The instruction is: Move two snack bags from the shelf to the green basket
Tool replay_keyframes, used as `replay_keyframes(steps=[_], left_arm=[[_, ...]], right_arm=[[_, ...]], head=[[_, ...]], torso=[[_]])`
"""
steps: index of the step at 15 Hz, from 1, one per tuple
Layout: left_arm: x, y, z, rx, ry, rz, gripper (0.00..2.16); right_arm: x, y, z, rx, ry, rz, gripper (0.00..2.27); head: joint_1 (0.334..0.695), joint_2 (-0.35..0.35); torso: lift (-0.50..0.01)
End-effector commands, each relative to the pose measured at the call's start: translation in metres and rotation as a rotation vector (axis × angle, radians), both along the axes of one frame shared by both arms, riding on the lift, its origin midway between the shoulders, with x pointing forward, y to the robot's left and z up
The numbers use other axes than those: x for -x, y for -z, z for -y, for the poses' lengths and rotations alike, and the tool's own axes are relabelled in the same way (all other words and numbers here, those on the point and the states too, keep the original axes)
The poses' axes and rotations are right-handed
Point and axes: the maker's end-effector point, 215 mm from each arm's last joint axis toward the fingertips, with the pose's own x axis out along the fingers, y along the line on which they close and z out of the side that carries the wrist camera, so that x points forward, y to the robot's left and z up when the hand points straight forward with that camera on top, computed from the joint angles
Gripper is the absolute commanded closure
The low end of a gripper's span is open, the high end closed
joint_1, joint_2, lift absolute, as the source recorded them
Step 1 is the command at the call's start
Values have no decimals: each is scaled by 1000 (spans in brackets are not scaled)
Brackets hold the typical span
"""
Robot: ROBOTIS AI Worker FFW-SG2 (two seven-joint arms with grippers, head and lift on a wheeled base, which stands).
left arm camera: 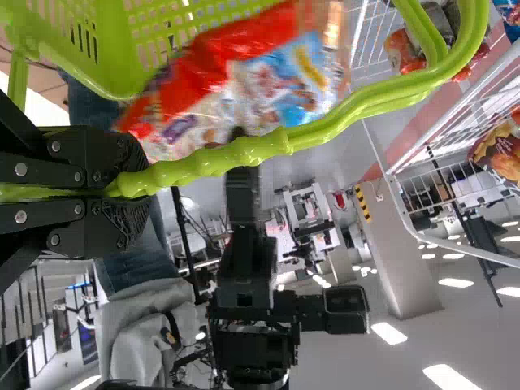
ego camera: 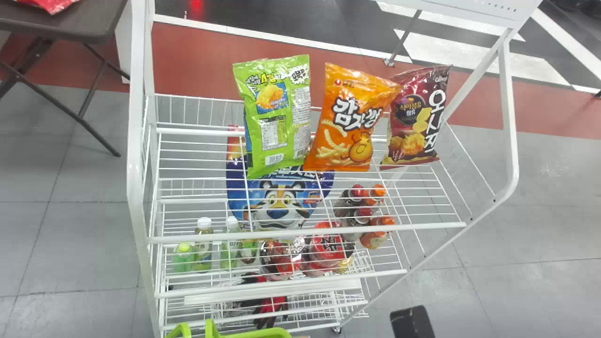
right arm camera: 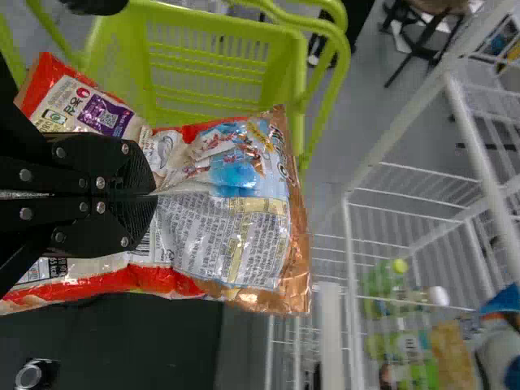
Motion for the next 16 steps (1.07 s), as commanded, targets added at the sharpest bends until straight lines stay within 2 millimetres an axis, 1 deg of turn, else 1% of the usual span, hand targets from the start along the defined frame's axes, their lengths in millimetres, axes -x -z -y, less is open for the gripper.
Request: replay_keyframes(steps=[1,2,4,5,6,7,8,9,10,11,12,13,14,15,16], left_arm=[[1,-3,1,4,2,4,2128],[2,-3,2,4,4,4,2128],[4,-4,1,5,4,1,2128],[5,-5,1,5,5,0,2128],[6,-6,1,8,4,4,2128],[6,-6,0,7,5,4,2128],[6,-6,-1,8,4,4,2128],[6,-6,0,9,5,7,2128],[5,-7,0,10,4,9,2128],[5,-8,1,11,3,10,2128],[5,-7,2,6,4,10,2128],[5,-7,3,4,6,14,2128],[5,-7,4,1,10,15,2128],[6,-6,4,-3,11,13,2128],[6,-5,4,-4,11,13,2128]], right_arm=[[6,18,-22,-26,-45,-9,2246],[3,28,-31,-31,-59,-3,2246],[-16,47,-49,-58,-80,58,2246],[-26,56,-54,-61,-84,82,2246],[-29,60,-55,-63,-84,81,2219],[-31,62,-54,-64,-82,76,1588],[-33,63,-48,-56,-77,71,262],[-29,66,-40,-43,-68,40,-2],[-25,69,-31,-31,-56,-8,-2],[-27,68,-25,-30,-45,-9,29],[-32,61,-23,-57,-32,2,60],[-42,53,-20,-79,-14,30,70],[-61,43,-15,-83,2,99,73],[-89,30,-11,-88,21,205,76],[-126,11,-2,-79,39,354,80]], head=[[695,-350],[695,-350],[695,-350],[695,-350],[695,-350],[695,-350],[695,-350],[695,-350],[695,-350],[695,-350],[695,-350],[695,-350],[695,-350],[695,-350],[695,-350]], torso=[[-13],[-13],[-13],[-13],[-13],[-13],[-13],[-13],[-13],[-13],[-13],[-13],[-13],[-13],[-13]])
